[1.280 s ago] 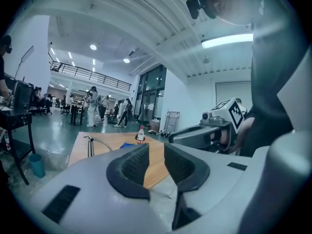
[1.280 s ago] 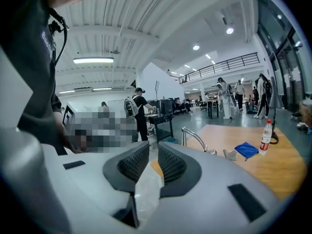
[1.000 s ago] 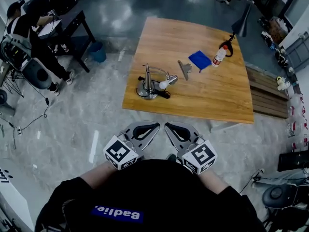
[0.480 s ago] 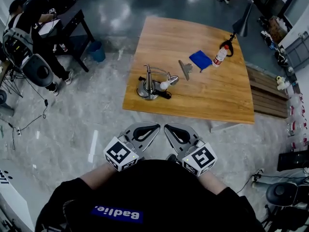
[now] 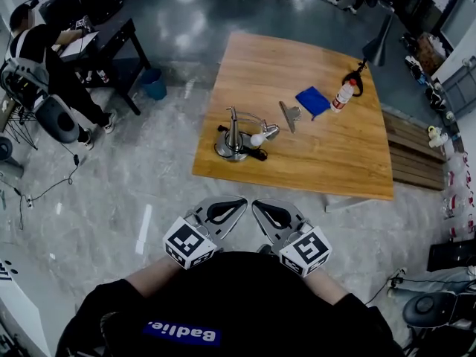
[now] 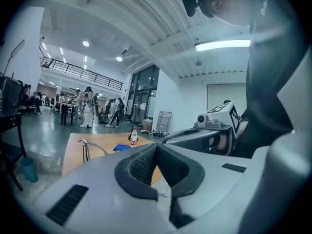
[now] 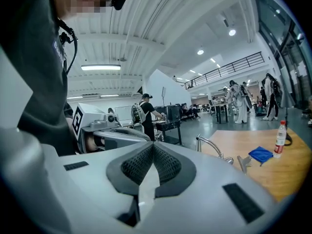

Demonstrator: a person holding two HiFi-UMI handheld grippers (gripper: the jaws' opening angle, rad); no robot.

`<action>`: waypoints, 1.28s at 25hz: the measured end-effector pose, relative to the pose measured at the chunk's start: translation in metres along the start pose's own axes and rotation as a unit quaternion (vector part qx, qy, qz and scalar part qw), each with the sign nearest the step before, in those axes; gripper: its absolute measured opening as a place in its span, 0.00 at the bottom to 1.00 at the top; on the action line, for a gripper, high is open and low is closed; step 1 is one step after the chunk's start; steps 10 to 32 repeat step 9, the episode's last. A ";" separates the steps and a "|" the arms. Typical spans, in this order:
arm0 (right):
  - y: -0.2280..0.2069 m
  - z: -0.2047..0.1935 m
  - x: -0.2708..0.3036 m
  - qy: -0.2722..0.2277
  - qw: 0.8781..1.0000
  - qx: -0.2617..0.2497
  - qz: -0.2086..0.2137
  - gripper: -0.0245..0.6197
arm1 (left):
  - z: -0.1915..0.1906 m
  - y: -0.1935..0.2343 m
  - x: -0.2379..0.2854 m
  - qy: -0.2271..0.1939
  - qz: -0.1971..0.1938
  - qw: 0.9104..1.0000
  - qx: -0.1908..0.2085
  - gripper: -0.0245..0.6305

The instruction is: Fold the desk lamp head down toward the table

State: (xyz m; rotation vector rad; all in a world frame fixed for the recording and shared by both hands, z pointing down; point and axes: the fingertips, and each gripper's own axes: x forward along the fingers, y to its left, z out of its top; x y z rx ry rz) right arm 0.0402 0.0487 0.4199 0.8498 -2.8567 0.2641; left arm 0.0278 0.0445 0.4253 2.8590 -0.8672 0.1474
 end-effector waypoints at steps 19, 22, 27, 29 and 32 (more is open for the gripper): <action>0.003 -0.003 0.001 0.001 1.000 0.006 0.000 0.05 | -0.004 0.001 -0.003 0.009 0.006 1.000 -0.003 0.05; 0.003 -0.003 0.001 0.001 1.000 0.006 0.000 0.05 | -0.004 0.001 -0.003 0.009 0.006 1.000 -0.003 0.05; 0.003 -0.003 0.001 0.001 1.000 0.006 0.000 0.05 | -0.004 0.001 -0.003 0.009 0.006 1.000 -0.003 0.05; 0.003 -0.003 0.001 0.001 1.000 0.006 0.000 0.05 | -0.004 0.001 -0.003 0.009 0.006 1.000 -0.003 0.05; 0.003 -0.003 0.001 0.001 1.000 0.006 0.000 0.05 | -0.004 0.001 -0.003 0.009 0.006 1.000 -0.003 0.05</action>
